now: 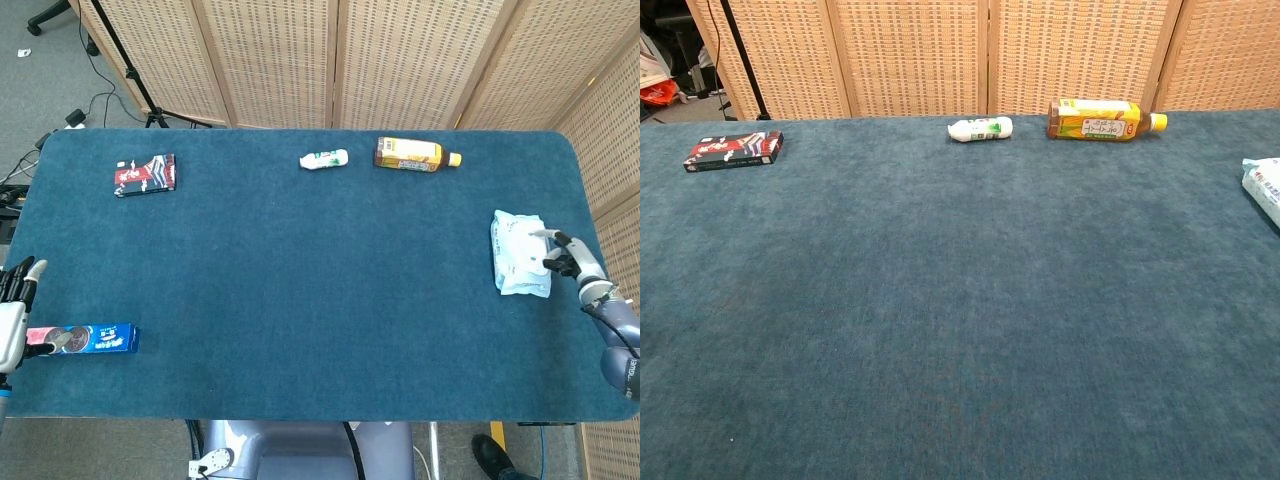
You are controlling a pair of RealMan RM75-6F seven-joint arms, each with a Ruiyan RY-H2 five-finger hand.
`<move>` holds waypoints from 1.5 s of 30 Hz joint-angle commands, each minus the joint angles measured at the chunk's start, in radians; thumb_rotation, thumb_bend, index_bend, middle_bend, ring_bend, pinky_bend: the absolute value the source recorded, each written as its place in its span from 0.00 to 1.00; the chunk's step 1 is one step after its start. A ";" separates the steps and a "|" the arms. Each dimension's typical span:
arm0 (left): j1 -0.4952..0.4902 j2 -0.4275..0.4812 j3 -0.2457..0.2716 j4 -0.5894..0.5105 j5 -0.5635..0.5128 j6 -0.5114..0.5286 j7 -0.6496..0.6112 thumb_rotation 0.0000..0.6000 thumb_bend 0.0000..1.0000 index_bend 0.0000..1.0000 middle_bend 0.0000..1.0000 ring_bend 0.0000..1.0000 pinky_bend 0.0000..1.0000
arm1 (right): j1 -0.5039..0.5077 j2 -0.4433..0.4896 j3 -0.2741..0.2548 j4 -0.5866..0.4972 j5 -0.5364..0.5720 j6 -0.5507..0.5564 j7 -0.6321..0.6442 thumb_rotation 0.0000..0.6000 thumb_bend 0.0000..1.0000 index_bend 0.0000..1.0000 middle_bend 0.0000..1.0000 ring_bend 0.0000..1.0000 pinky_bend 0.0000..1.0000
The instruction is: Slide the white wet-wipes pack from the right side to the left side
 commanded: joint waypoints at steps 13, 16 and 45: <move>-0.001 0.002 0.005 0.000 0.006 -0.004 -0.006 1.00 0.00 0.00 0.00 0.00 0.00 | -0.006 0.081 0.017 -0.259 -0.139 0.067 0.112 1.00 1.00 0.21 0.10 0.00 0.22; -0.001 0.003 0.006 0.000 0.007 -0.004 -0.009 1.00 0.00 0.00 0.00 0.00 0.00 | 0.006 0.086 0.011 -0.299 -0.156 0.072 0.124 1.00 1.00 0.21 0.10 0.00 0.22; 0.002 0.008 0.016 0.009 0.022 -0.005 -0.034 1.00 0.00 0.00 0.00 0.00 0.00 | 0.273 -0.043 0.006 -0.600 0.080 0.040 -0.081 1.00 1.00 0.23 0.11 0.00 0.22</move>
